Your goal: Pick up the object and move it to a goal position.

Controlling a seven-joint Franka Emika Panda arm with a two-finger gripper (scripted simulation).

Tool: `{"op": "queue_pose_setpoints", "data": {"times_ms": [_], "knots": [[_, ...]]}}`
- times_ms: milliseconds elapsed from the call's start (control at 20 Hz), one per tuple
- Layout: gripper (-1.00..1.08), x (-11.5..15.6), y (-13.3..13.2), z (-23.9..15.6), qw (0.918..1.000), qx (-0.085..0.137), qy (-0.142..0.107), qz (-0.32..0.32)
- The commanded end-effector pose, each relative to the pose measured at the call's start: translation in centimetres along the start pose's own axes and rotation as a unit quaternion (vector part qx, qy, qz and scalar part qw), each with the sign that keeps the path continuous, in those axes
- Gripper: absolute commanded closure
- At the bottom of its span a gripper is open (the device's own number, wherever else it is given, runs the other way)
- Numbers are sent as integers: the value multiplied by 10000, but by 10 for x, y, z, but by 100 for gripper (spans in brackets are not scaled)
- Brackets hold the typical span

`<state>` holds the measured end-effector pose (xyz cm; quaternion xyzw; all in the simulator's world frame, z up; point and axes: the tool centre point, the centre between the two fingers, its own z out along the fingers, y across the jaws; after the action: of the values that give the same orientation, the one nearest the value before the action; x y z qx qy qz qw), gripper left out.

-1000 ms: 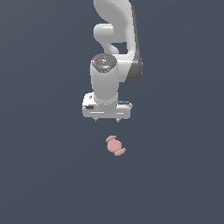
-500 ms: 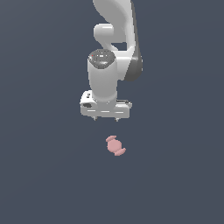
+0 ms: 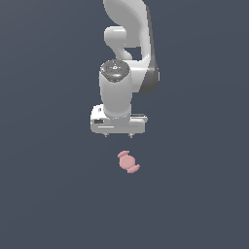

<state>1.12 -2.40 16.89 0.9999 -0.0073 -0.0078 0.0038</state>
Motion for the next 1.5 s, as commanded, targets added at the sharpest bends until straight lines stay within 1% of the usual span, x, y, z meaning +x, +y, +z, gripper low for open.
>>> {"op": "queue_pose_setpoints", "data": {"times_ms": [0, 200, 350, 600, 850, 1150, 1300, 1450], "knots": [[-92, 4, -2, 7, 9998, -9, 1, -191], [-92, 14, -8, 21, 9981, -24, 9, -621], [-92, 23, -13, 35, 9947, -30, 18, -1027], [-92, 38, -24, 62, 9844, -25, 39, -1759], [-92, 48, -32, 83, 9733, -8, 61, -2293], [-92, 54, -38, 99, 9638, 10, 80, -2664], [-92, 56, -39, 102, 9616, 14, 85, -2744], [-92, 55, -39, 102, 9618, 15, 80, -2736]]}}
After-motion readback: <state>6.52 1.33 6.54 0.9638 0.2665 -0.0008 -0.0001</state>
